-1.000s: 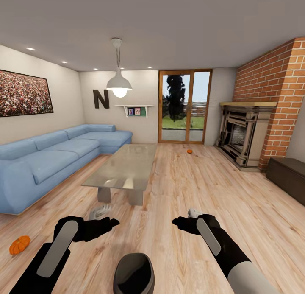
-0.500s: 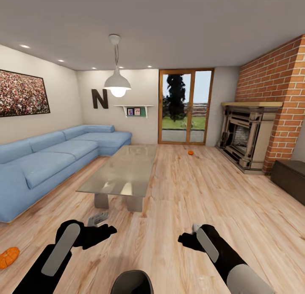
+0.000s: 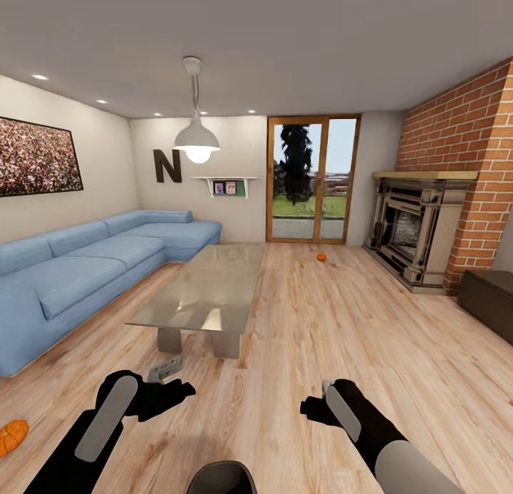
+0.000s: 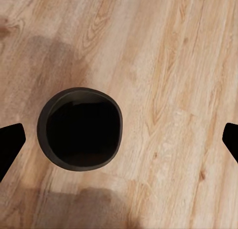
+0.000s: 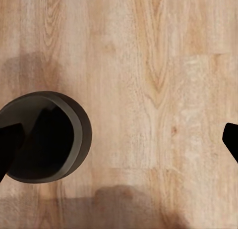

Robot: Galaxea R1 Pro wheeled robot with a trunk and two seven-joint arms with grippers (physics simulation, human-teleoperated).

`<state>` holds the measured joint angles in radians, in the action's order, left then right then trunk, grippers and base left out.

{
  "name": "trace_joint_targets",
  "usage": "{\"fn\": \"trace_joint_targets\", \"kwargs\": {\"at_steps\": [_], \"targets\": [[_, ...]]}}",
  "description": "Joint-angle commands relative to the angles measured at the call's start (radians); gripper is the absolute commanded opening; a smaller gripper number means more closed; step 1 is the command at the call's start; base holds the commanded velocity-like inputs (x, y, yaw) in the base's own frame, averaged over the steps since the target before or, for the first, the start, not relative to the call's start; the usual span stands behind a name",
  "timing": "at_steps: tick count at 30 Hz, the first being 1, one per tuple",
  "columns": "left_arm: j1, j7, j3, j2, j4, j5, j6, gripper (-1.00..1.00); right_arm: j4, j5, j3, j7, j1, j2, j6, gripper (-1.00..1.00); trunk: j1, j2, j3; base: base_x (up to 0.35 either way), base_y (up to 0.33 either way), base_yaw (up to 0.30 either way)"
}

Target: Place each of the two pumpkins and all three candles from the living room inside a cabinet in the living room (use any cabinet), then make sure every cabinet is closed, and position the cauldron so it is next to a table in the living room.

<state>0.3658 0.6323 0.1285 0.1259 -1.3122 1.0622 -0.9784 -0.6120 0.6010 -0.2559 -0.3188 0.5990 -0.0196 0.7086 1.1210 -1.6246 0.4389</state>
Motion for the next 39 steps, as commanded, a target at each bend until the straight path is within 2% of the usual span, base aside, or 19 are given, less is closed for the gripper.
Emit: {"fn": "trace_joint_targets", "kwargs": {"at_steps": [1, 5, 7, 10, 20, 39], "targets": [[0.001, 0.01, 0.002, 0.001, 0.0, 0.01, 0.0, 1.0, -0.001, 0.01, -0.004, -0.01, 0.001, -0.001, 0.002, 1.0, 0.0, -0.001, 0.001, 0.0, 0.0, 0.0], [0.004, 0.01, 0.002, 0.001, 0.015, 0.01, 0.0, 1.0, -0.002, 0.006, -0.011, -0.009, 0.001, -0.037, 0.001, 1.0, 0.011, -0.022, 0.011, 0.0, 0.0, 0.0], [0.009, 0.01, 0.002, 0.001, 0.035, 0.009, 0.0, 1.0, -0.002, 0.006, -0.038, -0.009, 0.001, -0.056, -0.002, 1.0, 0.019, -0.036, 0.017, 0.0, 0.0, 0.0], [0.016, 0.01, 0.002, 0.001, 0.057, 0.009, 0.0, 1.0, -0.002, 0.006, -0.075, -0.01, 0.001, -0.07, -0.005, 1.0, 0.031, -0.057, 0.026, 0.0, 0.0, 0.0], [0.02, 0.01, 0.002, 0.004, 0.063, 0.009, 0.0, 1.0, -0.016, 0.019, -0.083, -0.006, 0.001, -0.072, -0.002, 1.0, 0.069, -0.127, 0.059, 0.0, 0.0, 0.0], [0.021, 0.01, 0.003, 0.003, 0.065, 0.009, 0.0, 1.0, -0.019, 0.019, -0.088, 0.002, 0.001, -0.075, 0.005, 1.0, 0.142, -0.26, 0.149, 0.0, 0.0, 0.0]]}}
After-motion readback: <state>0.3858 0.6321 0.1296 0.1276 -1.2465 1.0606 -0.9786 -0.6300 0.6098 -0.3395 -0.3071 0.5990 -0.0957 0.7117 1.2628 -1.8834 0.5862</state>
